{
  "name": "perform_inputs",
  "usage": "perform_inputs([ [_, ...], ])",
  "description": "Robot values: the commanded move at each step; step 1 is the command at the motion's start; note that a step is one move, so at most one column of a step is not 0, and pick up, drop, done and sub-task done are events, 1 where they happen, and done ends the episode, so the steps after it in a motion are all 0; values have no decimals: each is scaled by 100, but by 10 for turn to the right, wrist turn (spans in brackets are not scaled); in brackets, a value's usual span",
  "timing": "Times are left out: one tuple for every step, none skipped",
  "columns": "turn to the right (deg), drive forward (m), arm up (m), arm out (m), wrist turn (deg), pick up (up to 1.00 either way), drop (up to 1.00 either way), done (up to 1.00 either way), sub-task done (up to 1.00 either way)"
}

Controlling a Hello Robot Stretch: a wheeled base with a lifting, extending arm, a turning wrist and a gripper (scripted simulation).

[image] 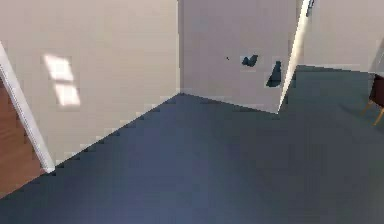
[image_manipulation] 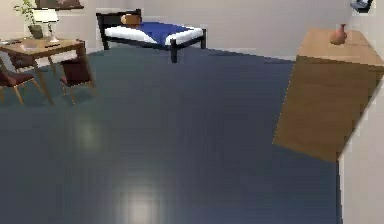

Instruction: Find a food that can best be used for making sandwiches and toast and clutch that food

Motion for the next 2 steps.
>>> perform_inputs([
  [360, 0, 0, 0, 0, 0, 0, 0, 0],
  [0, 15, 0, 0, 0, 0, 0, 0, 0],
])
